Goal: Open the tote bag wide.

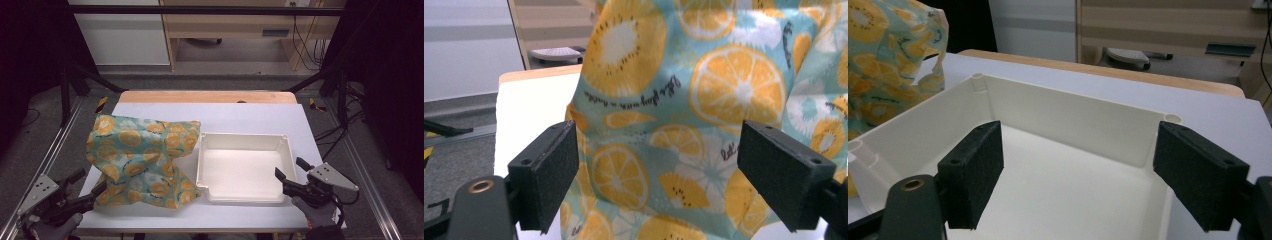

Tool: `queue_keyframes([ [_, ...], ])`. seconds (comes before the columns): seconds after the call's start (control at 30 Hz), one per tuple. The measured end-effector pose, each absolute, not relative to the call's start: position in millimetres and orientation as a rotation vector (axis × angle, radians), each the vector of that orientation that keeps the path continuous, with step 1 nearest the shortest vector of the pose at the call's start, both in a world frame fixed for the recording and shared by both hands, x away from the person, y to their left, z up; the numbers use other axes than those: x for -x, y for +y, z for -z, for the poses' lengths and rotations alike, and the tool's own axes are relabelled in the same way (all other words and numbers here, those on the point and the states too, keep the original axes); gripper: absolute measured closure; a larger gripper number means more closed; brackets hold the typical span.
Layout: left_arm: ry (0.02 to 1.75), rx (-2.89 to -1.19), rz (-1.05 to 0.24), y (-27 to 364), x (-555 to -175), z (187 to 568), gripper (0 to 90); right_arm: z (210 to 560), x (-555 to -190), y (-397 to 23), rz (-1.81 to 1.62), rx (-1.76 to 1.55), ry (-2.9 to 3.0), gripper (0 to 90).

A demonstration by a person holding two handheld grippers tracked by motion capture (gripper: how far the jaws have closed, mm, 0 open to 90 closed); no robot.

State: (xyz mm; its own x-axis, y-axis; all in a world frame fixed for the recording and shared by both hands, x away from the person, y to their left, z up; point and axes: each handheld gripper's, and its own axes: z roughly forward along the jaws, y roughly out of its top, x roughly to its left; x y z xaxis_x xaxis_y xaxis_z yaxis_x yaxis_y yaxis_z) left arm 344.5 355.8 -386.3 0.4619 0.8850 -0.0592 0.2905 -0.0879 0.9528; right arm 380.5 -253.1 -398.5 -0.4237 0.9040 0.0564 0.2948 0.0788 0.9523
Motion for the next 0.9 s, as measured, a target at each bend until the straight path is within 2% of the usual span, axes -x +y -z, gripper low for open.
queue_keyframes([
  [0.9, 0.979, -1.538, -0.757, 352.9, -363.8, 321.8, 18.7, 365.1, -399.3, -199.4, -1.45, -1.06, 1.848, 25.3],
])
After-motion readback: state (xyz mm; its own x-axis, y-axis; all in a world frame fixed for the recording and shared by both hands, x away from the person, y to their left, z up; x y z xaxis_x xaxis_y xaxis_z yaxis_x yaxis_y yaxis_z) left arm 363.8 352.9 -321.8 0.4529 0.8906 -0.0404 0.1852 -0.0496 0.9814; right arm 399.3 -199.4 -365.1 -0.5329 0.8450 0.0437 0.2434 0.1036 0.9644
